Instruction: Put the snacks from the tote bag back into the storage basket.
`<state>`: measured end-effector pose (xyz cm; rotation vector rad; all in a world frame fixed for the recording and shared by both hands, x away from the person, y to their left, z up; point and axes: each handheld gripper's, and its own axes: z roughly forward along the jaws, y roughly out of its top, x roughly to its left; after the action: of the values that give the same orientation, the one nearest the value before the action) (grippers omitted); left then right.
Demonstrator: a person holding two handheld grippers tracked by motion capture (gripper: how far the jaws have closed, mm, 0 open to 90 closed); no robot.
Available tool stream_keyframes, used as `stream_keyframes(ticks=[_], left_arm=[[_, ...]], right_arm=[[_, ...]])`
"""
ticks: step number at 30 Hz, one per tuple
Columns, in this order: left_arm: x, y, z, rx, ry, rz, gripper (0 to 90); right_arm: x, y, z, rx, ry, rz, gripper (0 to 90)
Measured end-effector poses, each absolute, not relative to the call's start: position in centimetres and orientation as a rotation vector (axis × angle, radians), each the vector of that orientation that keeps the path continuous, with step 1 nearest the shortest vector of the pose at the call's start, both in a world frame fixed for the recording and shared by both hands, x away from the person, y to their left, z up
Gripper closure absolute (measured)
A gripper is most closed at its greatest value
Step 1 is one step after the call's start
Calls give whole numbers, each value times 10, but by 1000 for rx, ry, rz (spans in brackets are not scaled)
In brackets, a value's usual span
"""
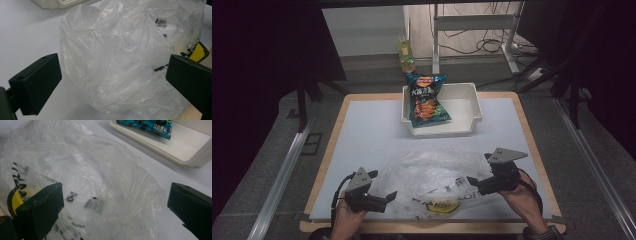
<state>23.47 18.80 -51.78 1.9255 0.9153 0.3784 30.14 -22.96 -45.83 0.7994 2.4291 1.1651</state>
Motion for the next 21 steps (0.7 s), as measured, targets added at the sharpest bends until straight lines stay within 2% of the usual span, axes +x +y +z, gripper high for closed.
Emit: stream_keyframes(ticks=[21], left_arm=[[235,188,-519,1937,921,387,0]], right_arm=[[271,-255,-475,832,2385,1116,5]])
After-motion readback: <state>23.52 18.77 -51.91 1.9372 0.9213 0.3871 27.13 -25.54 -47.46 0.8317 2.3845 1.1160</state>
